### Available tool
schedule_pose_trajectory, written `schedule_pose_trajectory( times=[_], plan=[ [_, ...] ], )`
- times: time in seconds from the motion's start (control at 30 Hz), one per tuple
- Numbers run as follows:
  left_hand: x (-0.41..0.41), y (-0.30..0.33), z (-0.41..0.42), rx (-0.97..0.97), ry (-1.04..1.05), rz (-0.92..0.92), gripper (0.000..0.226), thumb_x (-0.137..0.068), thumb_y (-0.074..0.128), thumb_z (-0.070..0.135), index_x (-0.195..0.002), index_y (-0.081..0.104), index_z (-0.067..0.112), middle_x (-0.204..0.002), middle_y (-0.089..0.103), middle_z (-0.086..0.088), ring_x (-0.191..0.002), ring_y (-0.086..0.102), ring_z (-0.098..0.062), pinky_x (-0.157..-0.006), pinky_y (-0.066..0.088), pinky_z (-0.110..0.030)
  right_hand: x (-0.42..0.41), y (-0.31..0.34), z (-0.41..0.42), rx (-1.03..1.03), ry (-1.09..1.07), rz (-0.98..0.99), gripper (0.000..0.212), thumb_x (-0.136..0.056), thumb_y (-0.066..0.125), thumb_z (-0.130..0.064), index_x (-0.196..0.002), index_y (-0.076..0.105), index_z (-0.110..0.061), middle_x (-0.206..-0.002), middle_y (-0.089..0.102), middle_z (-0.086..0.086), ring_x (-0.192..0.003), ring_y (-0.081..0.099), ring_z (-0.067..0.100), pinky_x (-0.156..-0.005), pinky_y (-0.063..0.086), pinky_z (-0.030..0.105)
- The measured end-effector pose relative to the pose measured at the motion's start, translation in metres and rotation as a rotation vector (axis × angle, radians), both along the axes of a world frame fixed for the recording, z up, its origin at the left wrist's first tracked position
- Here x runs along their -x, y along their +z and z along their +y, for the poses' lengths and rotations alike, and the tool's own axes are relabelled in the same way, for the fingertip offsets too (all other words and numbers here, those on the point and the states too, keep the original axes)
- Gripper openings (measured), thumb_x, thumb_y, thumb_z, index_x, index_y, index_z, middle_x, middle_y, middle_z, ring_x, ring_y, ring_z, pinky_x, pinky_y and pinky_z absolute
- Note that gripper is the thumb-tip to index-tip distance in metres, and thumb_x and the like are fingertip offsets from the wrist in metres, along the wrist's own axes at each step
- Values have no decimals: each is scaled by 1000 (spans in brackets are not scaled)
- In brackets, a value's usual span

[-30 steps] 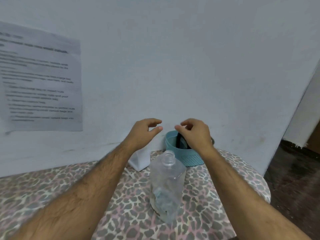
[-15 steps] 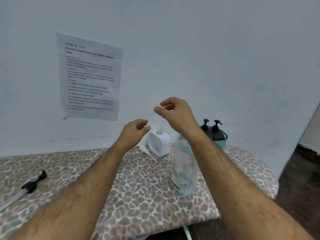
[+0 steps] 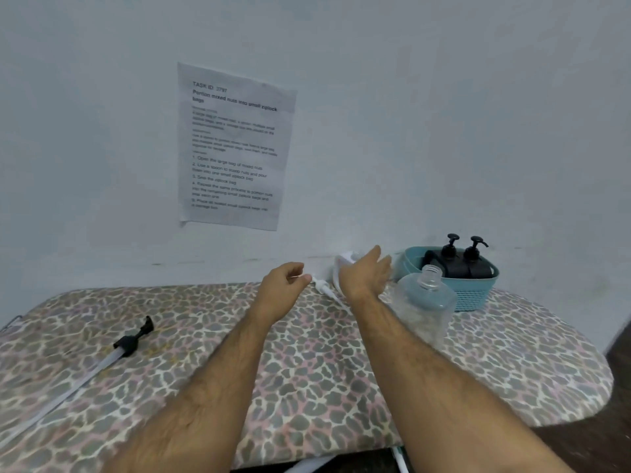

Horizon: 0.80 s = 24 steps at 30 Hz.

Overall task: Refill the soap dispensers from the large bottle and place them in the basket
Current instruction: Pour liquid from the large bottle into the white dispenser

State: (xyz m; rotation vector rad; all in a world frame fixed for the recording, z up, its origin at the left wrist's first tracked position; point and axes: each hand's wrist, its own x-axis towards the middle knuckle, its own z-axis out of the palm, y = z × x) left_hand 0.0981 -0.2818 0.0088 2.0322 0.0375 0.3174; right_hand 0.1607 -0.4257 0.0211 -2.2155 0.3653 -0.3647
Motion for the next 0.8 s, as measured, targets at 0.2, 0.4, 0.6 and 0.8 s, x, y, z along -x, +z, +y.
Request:
schedule_pose_trajectory(
  times=[0.2,0.4,0.6,0.8],
  plan=[
    [5,-15,14,29,-2,22,49,-94,63,32,-137,53,12,-134,58,-2,-110,54,-7,-96,42,-23,-15,-21,-5,-94,-80,113,81,-86,68,-13,-152,20,-13,-151,27,17,-137,33,34,-107,42,44],
    [9,-25,27,65,3,36,51,-93,64,35,-137,53,13,-135,58,1,-115,55,-8,-99,47,-29,-21,-36,-6,-145,-74,114,72,-86,68,-6,-146,28,-10,-142,45,20,-128,47,37,-101,47,42],
    [20,-32,32,57,-1,54,48,-93,63,34,-137,53,15,-134,58,2,-117,55,-8,-95,44,-23,-20,-39,-8,-117,-124,66,50,-93,61,-7,-137,38,-10,-135,50,18,-121,54,36,-90,50,40],
    [30,-30,34,73,16,57,51,-94,63,32,-139,50,15,-137,55,0,-118,55,-10,-103,45,-32,-4,-35,1,-182,-93,-98,46,-92,64,-10,-134,44,-11,-130,55,15,-116,57,35,-89,50,41]
  ],
)
